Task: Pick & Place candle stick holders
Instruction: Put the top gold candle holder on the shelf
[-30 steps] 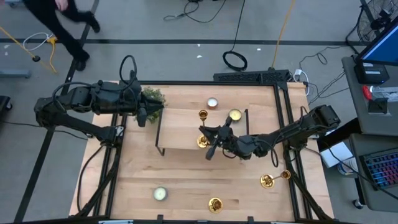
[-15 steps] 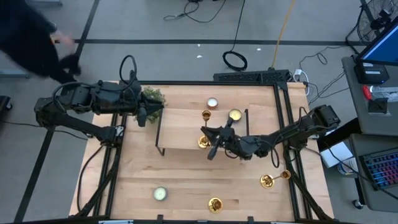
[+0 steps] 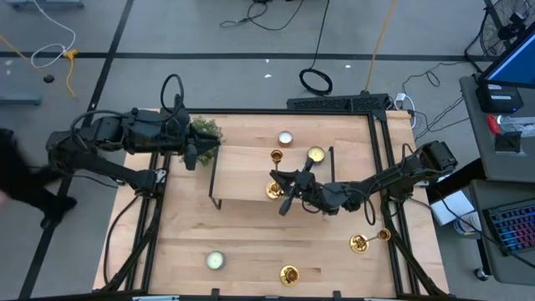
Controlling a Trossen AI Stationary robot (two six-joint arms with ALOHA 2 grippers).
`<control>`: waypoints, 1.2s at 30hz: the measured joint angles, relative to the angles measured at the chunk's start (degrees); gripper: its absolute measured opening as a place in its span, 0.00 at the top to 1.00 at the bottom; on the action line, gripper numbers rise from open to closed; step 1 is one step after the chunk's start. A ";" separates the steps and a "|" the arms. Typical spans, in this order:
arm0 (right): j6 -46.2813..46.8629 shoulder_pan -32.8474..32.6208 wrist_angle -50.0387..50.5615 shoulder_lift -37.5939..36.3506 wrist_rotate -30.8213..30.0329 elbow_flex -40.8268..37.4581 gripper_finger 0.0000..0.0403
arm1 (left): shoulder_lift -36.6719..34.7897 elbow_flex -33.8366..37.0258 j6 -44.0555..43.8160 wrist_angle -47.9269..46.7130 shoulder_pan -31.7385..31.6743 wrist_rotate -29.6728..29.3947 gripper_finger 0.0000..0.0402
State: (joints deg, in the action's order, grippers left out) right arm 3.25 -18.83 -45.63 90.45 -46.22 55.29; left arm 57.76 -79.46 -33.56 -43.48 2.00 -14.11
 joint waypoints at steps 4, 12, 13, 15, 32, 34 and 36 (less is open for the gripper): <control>0.52 0.02 0.00 0.00 1.53 -0.02 0.97 | 0.48 0.01 0.00 -0.01 0.00 0.02 0.76; 0.72 0.24 -0.39 0.00 3.15 -0.02 0.97 | 2.22 0.04 0.19 0.03 0.00 0.59 0.76; 0.87 0.31 -0.35 0.00 3.47 -0.02 0.97 | 2.34 0.05 0.18 -0.13 0.00 0.84 0.76; 1.32 0.72 -0.79 0.37 4.65 -0.03 0.97 | 2.64 0.07 0.22 0.23 0.00 1.05 0.76; 2.37 1.25 -0.62 1.73 5.78 -0.14 0.95 | 2.19 0.04 -0.06 0.42 0.00 0.98 0.76; 2.90 1.28 -0.98 1.69 5.70 -0.30 0.95 | 2.19 0.04 -0.07 0.42 0.00 0.99 0.76; 3.16 1.46 -1.08 1.64 5.72 -0.68 0.96 | 2.19 0.04 -0.07 0.42 0.00 0.98 0.76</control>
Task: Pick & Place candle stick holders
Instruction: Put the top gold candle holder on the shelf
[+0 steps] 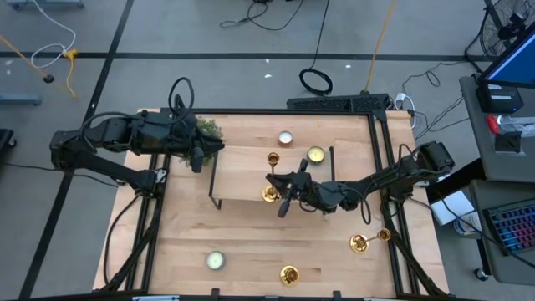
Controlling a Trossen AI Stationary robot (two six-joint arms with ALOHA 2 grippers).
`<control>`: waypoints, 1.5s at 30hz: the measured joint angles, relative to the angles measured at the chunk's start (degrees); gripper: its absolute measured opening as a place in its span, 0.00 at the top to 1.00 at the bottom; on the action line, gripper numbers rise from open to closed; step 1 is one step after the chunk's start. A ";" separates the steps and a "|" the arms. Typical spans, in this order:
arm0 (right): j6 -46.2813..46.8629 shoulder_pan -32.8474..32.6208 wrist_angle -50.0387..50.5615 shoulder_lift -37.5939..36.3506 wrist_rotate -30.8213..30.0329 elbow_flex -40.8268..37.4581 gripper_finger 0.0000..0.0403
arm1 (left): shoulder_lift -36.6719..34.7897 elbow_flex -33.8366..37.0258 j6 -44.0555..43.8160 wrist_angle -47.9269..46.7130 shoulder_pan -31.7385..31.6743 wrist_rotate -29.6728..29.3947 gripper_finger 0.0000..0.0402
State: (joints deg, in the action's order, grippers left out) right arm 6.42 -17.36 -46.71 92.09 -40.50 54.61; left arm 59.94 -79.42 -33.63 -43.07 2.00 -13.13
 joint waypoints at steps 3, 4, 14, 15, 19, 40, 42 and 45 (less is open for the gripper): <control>-0.13 0.04 -0.05 -0.02 -0.09 -0.29 0.97 | 0.00 0.00 -0.02 0.02 0.00 0.00 0.76; -0.23 0.04 -0.06 -0.02 -0.12 -0.33 0.97 | 0.00 0.00 -0.03 0.03 0.00 0.00 0.76; -1.11 0.22 -0.15 -0.02 -1.48 -0.37 0.96 | 0.00 0.00 -0.08 0.04 0.00 -0.04 0.76; -1.14 0.22 -0.12 -0.02 -1.46 -0.37 0.96 | 0.00 0.00 -0.09 0.04 0.00 -0.04 0.76; -1.28 0.20 -0.12 -0.02 -1.34 -0.37 0.94 | 0.00 0.00 -0.09 0.04 0.00 -0.41 0.76; -0.42 0.20 -0.17 -0.02 -1.21 -0.41 0.81 | 0.02 -0.02 -1.20 0.04 0.00 -0.50 0.76; 0.28 0.20 -0.17 -0.02 -1.20 -0.41 0.81 | 0.04 -0.02 -1.18 0.04 0.00 -0.50 0.76; 0.39 0.13 -0.17 -0.02 -1.21 -0.41 0.81 | 0.04 -0.04 -1.18 0.03 0.00 -0.50 0.76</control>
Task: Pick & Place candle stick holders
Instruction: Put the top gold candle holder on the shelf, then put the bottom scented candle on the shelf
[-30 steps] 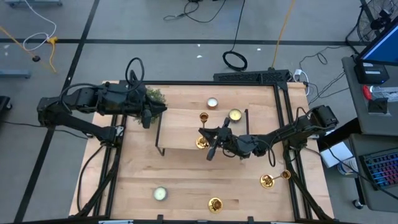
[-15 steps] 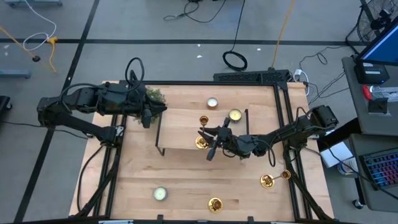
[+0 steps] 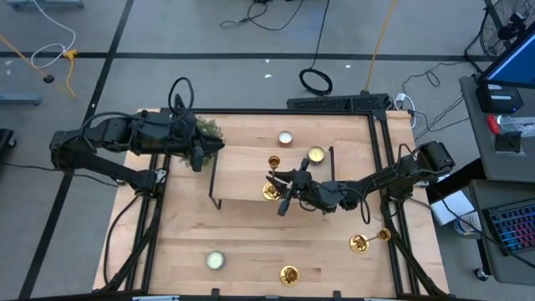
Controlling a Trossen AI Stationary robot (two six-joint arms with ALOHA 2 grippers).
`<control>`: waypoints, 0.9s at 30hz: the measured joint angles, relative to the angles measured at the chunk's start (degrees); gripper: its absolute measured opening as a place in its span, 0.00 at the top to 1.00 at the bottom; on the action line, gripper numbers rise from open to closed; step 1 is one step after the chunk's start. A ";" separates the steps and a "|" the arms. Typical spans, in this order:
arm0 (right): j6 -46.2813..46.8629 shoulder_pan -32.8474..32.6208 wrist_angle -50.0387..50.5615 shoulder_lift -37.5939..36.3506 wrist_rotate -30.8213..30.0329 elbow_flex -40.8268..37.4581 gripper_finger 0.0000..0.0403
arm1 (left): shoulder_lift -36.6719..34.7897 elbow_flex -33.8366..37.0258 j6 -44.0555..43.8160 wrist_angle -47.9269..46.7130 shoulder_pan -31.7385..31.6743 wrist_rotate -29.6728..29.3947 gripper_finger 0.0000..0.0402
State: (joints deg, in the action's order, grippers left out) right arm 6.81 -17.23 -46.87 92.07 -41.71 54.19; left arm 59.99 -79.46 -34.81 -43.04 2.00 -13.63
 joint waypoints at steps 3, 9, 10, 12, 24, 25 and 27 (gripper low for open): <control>0.01 -0.02 -0.01 0.00 0.04 0.00 0.81 | 0.00 0.00 0.00 -0.01 0.00 0.00 0.76; 1.49 0.00 0.15 0.00 1.60 0.00 0.81 | 0.00 0.00 0.00 0.00 0.00 -0.02 0.76; 1.64 0.00 0.32 0.00 1.85 0.00 0.81 | 0.00 0.00 -0.01 0.00 0.00 -0.04 0.76; 1.73 0.00 0.42 0.00 2.78 0.00 0.80 | 0.00 0.00 0.00 -0.01 0.00 -0.04 0.76; 0.98 0.04 0.37 0.00 1.20 0.00 0.57 | 0.00 0.00 0.00 0.01 0.00 -0.04 0.76; 0.91 0.04 0.35 0.00 1.22 0.00 0.55 | 0.00 0.00 0.00 -0.01 0.00 -0.04 0.76; 1.03 0.04 -0.01 0.00 1.29 0.00 0.53 | 0.00 0.00 0.00 0.01 0.00 -0.04 0.76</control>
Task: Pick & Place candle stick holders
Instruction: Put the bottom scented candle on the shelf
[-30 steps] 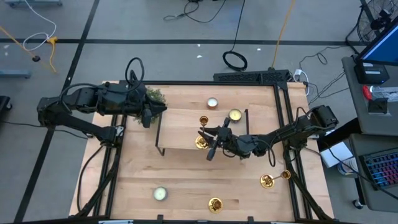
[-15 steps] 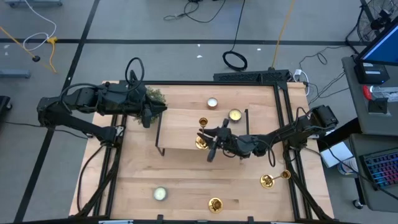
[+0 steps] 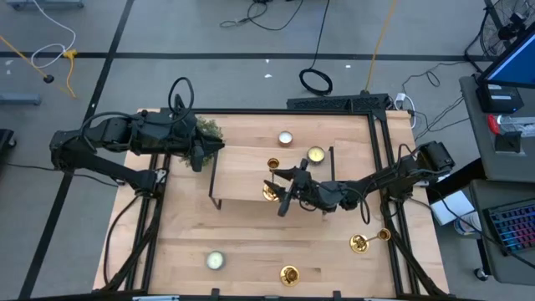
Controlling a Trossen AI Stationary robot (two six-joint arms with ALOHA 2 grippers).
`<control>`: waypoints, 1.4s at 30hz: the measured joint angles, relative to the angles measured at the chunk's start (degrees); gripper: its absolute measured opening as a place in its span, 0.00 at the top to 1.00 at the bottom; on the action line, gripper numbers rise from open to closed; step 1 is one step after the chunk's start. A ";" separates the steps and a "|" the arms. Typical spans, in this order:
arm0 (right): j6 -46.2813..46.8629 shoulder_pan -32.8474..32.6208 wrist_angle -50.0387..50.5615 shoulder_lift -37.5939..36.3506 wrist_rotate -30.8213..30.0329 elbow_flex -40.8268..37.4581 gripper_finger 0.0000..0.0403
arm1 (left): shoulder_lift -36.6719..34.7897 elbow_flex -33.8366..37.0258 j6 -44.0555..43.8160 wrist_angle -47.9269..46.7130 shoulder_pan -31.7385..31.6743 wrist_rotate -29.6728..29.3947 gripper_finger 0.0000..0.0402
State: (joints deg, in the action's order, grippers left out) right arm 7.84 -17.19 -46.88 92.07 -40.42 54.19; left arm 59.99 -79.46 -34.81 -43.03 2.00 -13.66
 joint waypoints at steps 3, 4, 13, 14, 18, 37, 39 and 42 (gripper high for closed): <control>0.41 0.00 0.04 -0.54 0.21 0.00 0.49 | 0.00 0.00 0.21 0.00 0.00 0.00 0.76; 0.47 0.00 0.01 -0.82 0.36 0.00 0.49 | 0.00 0.00 0.33 -0.02 0.00 0.00 0.76; 2.94 0.25 5.46 -5.75 6.06 0.00 0.49 | 0.00 0.00 1.20 -0.01 0.00 0.01 0.76; 4.28 0.27 7.56 -6.67 7.04 0.00 0.49 | 0.00 0.00 1.27 0.00 0.00 0.01 0.76; 7.99 0.28 17.30 -9.82 9.45 0.02 0.48 | 0.00 0.00 1.72 -0.02 0.00 0.06 0.76; 23.78 0.24 42.43 -23.97 24.36 0.02 0.50 | 0.00 0.00 3.61 -0.04 0.00 1.13 0.76; 25.38 0.24 43.36 -24.76 26.26 0.02 0.50 | 0.00 0.00 3.82 -0.02 0.00 1.13 0.76; 27.82 0.39 44.03 -26.08 31.01 0.02 0.50 | 0.00 0.00 4.15 -0.02 0.00 1.13 0.76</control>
State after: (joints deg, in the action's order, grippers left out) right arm 35.66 -16.80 -2.85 65.99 -9.41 54.22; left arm 59.99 -79.46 -30.65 -43.05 2.00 -12.53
